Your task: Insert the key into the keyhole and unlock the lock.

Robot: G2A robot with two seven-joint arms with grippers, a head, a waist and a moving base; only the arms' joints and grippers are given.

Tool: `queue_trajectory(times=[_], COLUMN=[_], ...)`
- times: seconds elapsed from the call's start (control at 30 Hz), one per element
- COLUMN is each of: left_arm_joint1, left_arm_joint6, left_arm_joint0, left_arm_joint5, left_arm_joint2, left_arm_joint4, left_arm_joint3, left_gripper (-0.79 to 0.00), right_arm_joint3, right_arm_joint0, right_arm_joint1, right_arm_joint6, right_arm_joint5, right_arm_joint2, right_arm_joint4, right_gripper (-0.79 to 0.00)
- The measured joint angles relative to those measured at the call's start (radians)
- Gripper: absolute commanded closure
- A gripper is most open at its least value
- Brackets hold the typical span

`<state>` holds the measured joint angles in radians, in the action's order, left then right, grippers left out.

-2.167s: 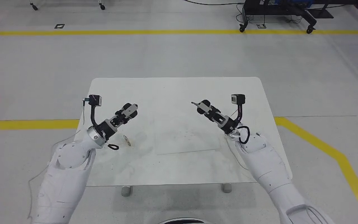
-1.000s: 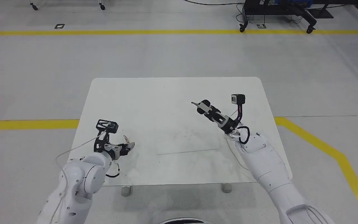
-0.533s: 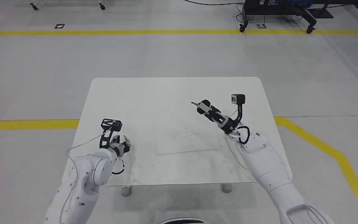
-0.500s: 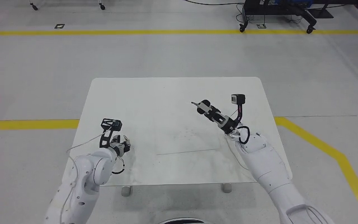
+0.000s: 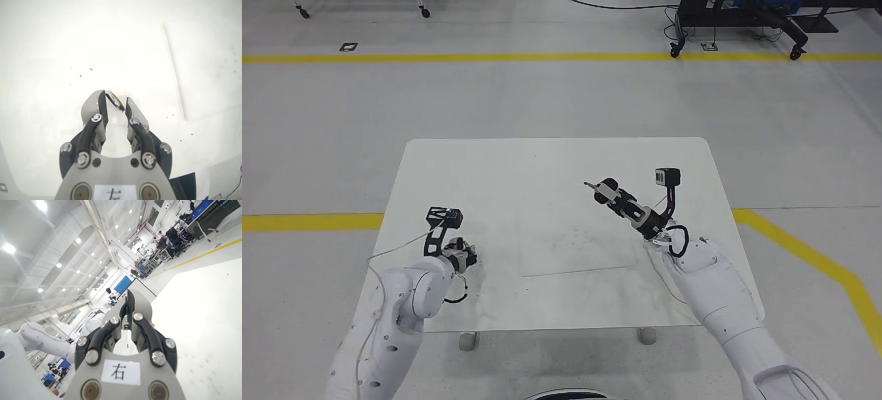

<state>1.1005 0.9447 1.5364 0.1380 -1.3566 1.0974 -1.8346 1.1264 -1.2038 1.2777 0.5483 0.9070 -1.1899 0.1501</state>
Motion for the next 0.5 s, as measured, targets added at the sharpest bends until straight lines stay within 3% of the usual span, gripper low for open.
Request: queue_trajectory(times=[0.07, 0.5], left_arm_joint1=[0.001, 0.004], left_arm_joint6=[-0.002, -0.05], left_arm_joint0=[-0.007, -0.005], left_arm_joint5=[0.0, -0.031], left_arm_joint2=[0.002, -0.007], left_arm_joint4=[-0.003, -0.023], left_arm_joint3=[0.011, -0.004], left_gripper=[-0.003, 0.0], right_arm_joint3=[0.0, 0.0], right_arm_joint0=[0.0, 0.0], right_arm_joint1=[0.0, 0.0], right_arm_joint6=[0.0, 0.0], right_arm_joint5=[0.0, 0.0], right_arm_joint2=[0.0, 0.0], right_arm_joint4=[0.0, 0.0], right_gripper=[0.0, 0.0])
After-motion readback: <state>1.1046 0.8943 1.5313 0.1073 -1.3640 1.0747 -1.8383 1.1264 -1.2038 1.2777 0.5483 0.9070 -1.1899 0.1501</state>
